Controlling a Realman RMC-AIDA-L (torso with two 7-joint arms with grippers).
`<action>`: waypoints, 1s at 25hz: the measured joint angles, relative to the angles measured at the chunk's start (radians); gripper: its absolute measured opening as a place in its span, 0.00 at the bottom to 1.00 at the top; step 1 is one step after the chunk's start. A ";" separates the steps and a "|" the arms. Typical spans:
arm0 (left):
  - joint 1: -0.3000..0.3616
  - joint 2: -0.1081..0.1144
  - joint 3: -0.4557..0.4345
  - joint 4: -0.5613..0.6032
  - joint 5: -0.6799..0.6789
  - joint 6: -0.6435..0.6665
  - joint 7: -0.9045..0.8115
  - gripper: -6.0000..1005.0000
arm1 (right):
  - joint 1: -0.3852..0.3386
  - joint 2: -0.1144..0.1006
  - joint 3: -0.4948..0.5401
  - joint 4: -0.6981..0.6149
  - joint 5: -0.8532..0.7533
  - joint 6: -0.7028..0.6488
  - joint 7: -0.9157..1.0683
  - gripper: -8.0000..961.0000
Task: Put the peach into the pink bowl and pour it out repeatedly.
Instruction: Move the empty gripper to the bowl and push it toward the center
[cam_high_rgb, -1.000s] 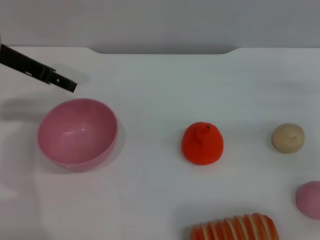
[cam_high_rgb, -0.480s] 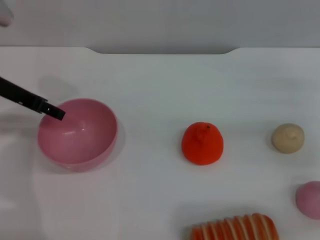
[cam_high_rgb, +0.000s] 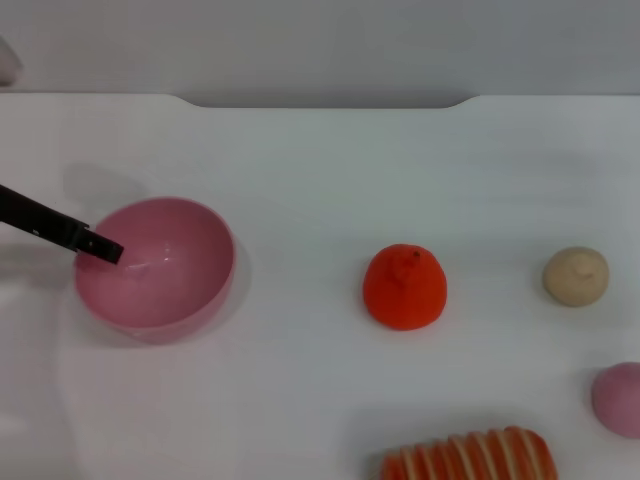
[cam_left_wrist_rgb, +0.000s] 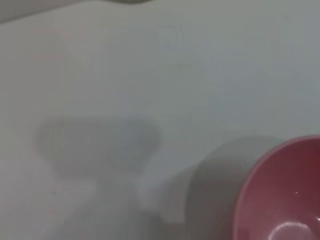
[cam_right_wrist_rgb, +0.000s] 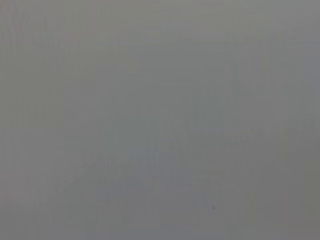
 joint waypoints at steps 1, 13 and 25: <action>0.000 -0.003 0.003 -0.006 0.001 -0.004 0.000 0.81 | 0.000 0.000 0.000 0.000 0.000 0.000 0.000 0.68; 0.009 -0.037 0.023 -0.013 0.064 -0.076 -0.005 0.77 | 0.006 0.000 0.000 0.003 -0.002 -0.001 0.001 0.68; 0.007 -0.035 0.024 -0.007 0.077 -0.112 -0.014 0.43 | 0.002 0.000 0.001 0.004 0.002 -0.001 0.002 0.68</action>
